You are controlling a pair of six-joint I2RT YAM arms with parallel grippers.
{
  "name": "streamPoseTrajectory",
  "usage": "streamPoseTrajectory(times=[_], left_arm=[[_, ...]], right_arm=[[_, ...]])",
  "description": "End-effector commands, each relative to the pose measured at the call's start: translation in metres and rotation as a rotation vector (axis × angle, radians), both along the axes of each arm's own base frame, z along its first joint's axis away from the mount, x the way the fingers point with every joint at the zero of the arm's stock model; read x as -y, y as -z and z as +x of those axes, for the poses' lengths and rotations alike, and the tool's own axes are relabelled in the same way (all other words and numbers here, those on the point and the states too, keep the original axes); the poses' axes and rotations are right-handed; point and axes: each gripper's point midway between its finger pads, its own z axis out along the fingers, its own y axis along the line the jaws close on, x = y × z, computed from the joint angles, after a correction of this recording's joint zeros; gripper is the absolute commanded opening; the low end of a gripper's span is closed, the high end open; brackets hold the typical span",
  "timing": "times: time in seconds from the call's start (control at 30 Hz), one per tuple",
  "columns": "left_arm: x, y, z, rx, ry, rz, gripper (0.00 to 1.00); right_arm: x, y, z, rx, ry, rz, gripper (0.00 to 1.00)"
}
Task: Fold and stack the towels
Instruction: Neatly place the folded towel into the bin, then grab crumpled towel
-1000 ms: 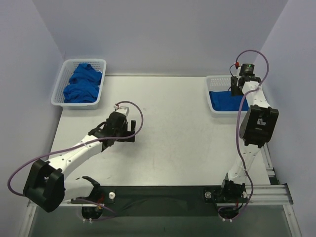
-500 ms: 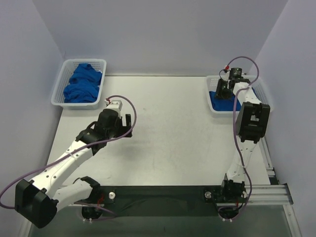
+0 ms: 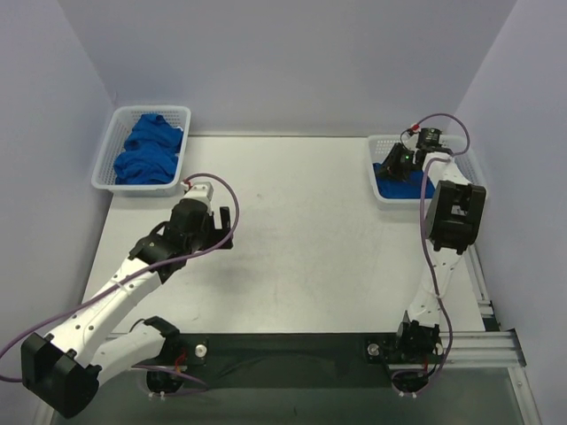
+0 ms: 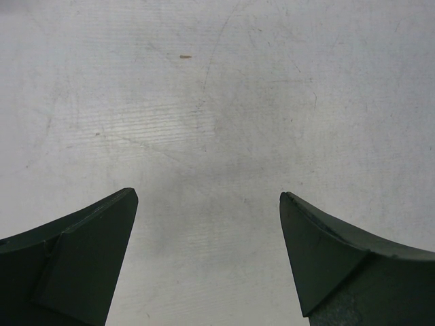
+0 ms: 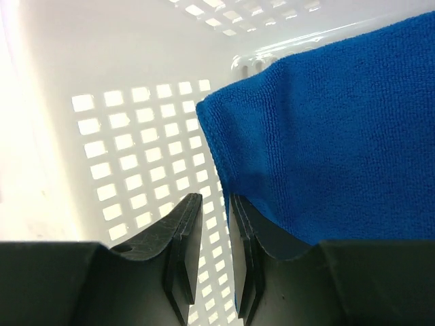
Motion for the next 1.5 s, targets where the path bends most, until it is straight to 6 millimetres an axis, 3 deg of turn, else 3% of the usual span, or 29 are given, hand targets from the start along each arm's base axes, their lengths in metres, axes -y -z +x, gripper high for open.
streamPoseTrajectory(times=[0.0,0.13,0.23,0.27,0.37,0.43,0.47,0.5,0.53,0.57,0.6,0.63,0.67,0.7,0.73,0.77,0.8,0.83,0.87,0.9,0.93,1.07,1.13,1.2,1.23,1.27,1.33,1.47], left_arm=[[-0.003,-0.007,0.003,0.018,-0.028,-0.011,0.97],[0.000,-0.007,0.006,0.016,-0.029,-0.016,0.97],[0.002,-0.013,0.010,0.033,-0.029,-0.030,0.97],[0.004,-0.016,0.012,0.039,-0.029,-0.033,0.98],[0.007,-0.029,0.022,0.070,-0.035,-0.038,0.97],[0.006,-0.033,0.031,0.072,-0.050,-0.033,0.98],[0.006,-0.045,0.039,0.094,-0.060,-0.043,0.97],[0.005,-0.050,0.044,0.101,-0.070,-0.042,0.98],[-0.003,-0.052,0.050,0.098,-0.104,-0.040,0.97],[-0.006,-0.049,0.058,0.085,-0.124,-0.030,0.97],[-0.010,-0.062,0.068,0.107,-0.150,-0.037,0.97],[-0.024,-0.054,0.079,0.079,-0.202,-0.016,0.97],[-0.035,-0.057,0.088,0.075,-0.242,-0.014,0.97],[-0.041,-0.070,0.099,0.094,-0.270,-0.028,0.98],[-0.063,-0.061,0.113,0.065,-0.340,-0.009,0.97],[-0.076,-0.062,0.122,0.065,-0.379,0.001,0.97],[-0.086,-0.075,0.134,0.092,-0.408,0.003,0.97],[-0.099,-0.066,0.148,0.072,-0.442,0.027,0.98],[-0.121,-0.067,0.158,0.072,-0.492,0.038,0.97],[-0.134,-0.071,0.169,0.082,-0.512,0.054,0.97],[-0.146,-0.073,0.188,0.092,-0.535,0.068,0.97],[-0.205,-0.076,0.228,0.107,-0.646,0.120,0.97],[-0.216,-0.063,0.247,0.084,-0.665,0.113,0.97],[-0.221,-0.052,0.257,0.060,-0.668,0.110,0.95],[-0.222,-0.035,0.264,0.028,-0.667,0.122,0.95],[-0.222,-0.037,0.271,0.034,-0.663,0.119,0.94],[-0.223,-0.013,0.275,-0.027,-0.663,0.135,0.92],[-0.225,0.001,0.278,-0.060,-0.679,0.142,0.84]], right_arm=[[-0.008,-0.040,0.004,0.083,0.003,0.135,0.24],[-0.014,-0.054,0.005,0.112,-0.017,0.214,0.24],[-0.012,-0.063,0.001,0.130,-0.017,0.194,0.24],[-0.009,-0.074,0.000,0.152,-0.006,0.167,0.25],[0.001,-0.100,-0.009,0.201,0.022,0.096,0.38],[0.006,-0.112,-0.019,0.206,0.038,0.046,0.54],[0.007,-0.130,-0.028,0.232,0.044,0.025,0.60],[0.011,-0.135,-0.034,0.232,0.065,-0.003,0.66],[0.010,-0.139,-0.043,0.218,0.074,-0.010,0.76],[0.009,-0.160,-0.053,0.252,0.081,-0.027,0.80],[0.007,-0.151,-0.069,0.207,0.094,-0.036,0.85],[0.010,-0.154,-0.078,0.204,0.117,-0.069,0.87],[0.005,-0.170,-0.091,0.235,0.115,-0.103,0.89],[0.002,-0.161,-0.107,0.193,0.121,-0.129,0.92],[0.006,-0.159,-0.116,0.183,0.143,-0.198,0.94],[0.003,-0.172,-0.128,0.211,0.137,-0.245,0.94],[-0.011,-0.170,-0.141,0.196,0.087,-0.301,0.96],[-0.009,-0.163,-0.151,0.179,0.096,-0.367,0.97],[-0.015,-0.173,-0.161,0.213,0.083,-0.380,0.97],[-0.030,-0.171,-0.169,0.219,0.045,-0.375,0.97],[-0.036,-0.170,-0.181,0.224,0.029,-0.363,0.97],[-0.066,-0.158,-0.215,0.226,-0.068,-0.298,0.97],[-0.076,-0.158,-0.229,0.242,-0.093,-0.283,0.97],[-0.081,-0.143,-0.242,0.215,-0.112,-0.274,0.97],[-0.084,-0.142,-0.248,0.218,-0.119,-0.264,0.97],[-0.085,-0.132,-0.255,0.196,-0.125,-0.264,0.97],[-0.085,-0.129,-0.261,0.190,-0.118,-0.257,0.97],[-0.083,-0.119,-0.270,0.174,-0.108,-0.263,0.97]])
